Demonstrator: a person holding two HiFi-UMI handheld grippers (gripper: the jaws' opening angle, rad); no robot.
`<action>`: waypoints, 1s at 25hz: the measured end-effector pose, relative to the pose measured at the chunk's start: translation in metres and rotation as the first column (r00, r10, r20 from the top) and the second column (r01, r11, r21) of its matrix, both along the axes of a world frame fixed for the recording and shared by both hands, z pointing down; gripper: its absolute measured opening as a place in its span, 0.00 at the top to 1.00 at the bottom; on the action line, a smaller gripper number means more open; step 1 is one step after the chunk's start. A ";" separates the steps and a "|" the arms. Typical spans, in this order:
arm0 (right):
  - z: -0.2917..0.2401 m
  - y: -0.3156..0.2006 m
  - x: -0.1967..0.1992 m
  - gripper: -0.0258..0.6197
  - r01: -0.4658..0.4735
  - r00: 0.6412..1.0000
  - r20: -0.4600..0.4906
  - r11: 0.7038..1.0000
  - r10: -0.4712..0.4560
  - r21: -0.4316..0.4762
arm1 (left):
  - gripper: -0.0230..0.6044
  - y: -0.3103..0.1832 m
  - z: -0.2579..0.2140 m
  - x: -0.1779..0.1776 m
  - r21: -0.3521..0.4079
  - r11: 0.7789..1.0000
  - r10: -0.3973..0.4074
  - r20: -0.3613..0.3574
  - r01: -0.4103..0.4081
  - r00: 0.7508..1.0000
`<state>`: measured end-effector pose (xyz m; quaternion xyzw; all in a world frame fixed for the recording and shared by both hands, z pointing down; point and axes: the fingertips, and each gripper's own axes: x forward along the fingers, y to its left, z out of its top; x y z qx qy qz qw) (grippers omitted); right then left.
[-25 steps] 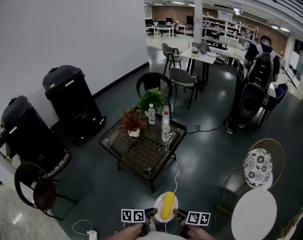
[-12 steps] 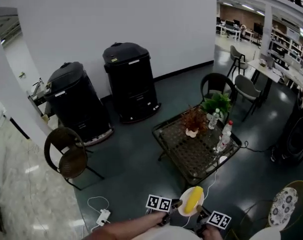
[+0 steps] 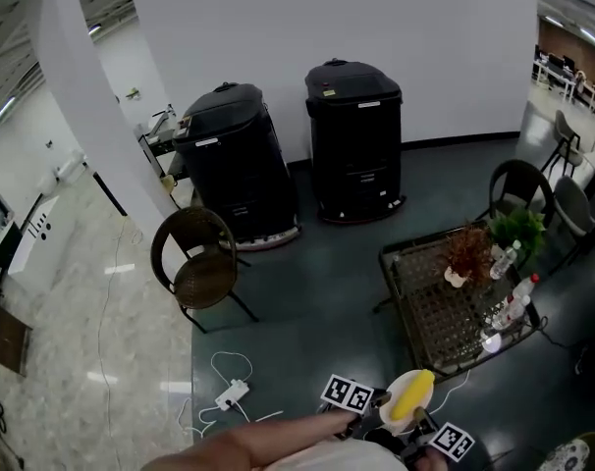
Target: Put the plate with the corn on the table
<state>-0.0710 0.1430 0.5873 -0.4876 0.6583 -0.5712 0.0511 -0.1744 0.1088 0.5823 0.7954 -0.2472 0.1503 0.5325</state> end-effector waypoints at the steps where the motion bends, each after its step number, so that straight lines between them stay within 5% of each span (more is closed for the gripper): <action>1: 0.003 -0.008 0.000 0.87 0.014 1.000 -0.002 1.000 -0.014 -0.002 | 0.91 -0.007 0.002 -0.002 -0.001 1.000 -0.013 0.004 0.013 1.000; 12: -0.004 -0.106 0.037 0.87 0.109 0.994 -0.012 0.994 -0.109 0.016 | 0.91 -0.093 -0.007 0.028 0.036 0.990 -0.137 -0.020 0.138 0.990; 25: -0.004 -0.180 0.094 0.87 0.153 0.987 0.045 0.986 -0.156 0.065 | 0.91 -0.158 0.000 0.091 0.034 0.984 -0.174 -0.028 0.175 0.984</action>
